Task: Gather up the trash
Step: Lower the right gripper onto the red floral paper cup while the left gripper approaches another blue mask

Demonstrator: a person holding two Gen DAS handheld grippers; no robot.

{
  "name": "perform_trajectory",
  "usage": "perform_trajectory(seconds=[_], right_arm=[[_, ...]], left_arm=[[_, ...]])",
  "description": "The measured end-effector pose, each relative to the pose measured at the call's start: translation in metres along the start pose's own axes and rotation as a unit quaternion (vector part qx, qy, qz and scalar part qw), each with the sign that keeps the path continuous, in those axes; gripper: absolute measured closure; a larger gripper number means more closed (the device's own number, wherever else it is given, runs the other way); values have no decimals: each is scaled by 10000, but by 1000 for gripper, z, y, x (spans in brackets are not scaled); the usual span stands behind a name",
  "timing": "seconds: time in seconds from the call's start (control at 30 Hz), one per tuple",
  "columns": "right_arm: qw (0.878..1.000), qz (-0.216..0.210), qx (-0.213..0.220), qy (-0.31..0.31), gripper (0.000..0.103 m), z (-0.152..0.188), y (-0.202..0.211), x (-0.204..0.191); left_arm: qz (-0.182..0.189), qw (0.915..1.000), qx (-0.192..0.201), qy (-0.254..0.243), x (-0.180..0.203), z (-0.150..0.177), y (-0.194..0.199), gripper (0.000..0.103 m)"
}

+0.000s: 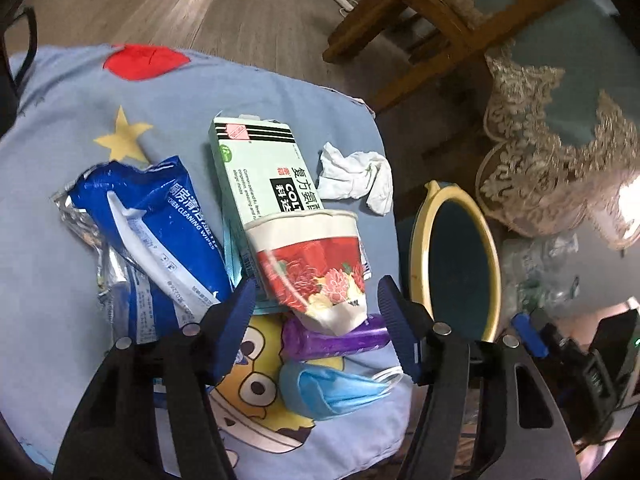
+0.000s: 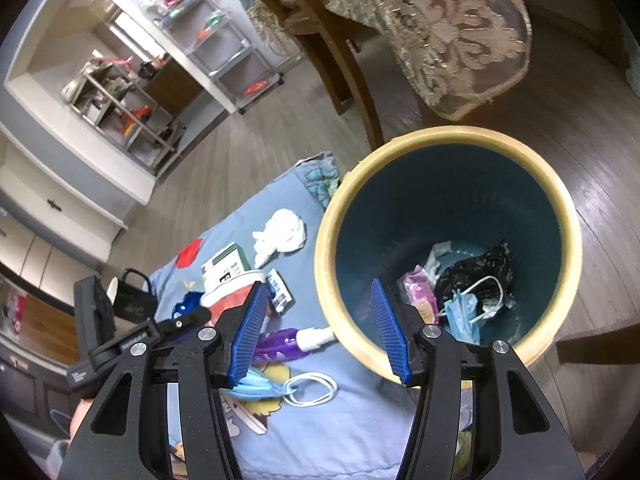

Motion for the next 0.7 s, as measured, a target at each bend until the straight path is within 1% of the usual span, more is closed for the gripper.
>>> perform_trajectory(seconds=[0.1, 0.2, 0.33, 0.43, 0.53, 0.63, 0.7], right_arm=[[9998, -53, -120, 115, 47, 3, -7, -6], [9991, -68, -287, 297, 47, 8, -14, -13], [9977, -78, -463, 486, 47, 12, -26, -20], [9959, -53, -624, 651, 47, 16, -39, -27], [9914, -92, -872, 975, 47, 21, -54, -41], [9828, -27, -1105, 1480, 47, 30, -72, -62], [9748, 47, -1244, 1853, 47, 38, -85, -76]], left_arm=[[156, 9997, -21, 175, -4, -4, -4, 41], [179, 9996, -45, 236, -4, -5, -9, 41], [189, 9996, -61, 184, 4, -7, -11, 41], [64, 9999, -18, 88, 10, -8, -11, 41], [-74, 9999, 110, 83, 8, -10, -3, 41], [-172, 9992, 324, 161, 0, -15, 12, 41], [-213, 9987, 415, 210, -7, -16, 21, 41]])
Point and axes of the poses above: each gripper's, at about its wrist camera, not at the fingertips, and y roughly against the way its jaws point, x to its right, z to its underside, the point moved 1 cm from there along -y, roughly the way its jaws point, and after that the axes turned 6 degrees about -z, right-handed, at the moved point
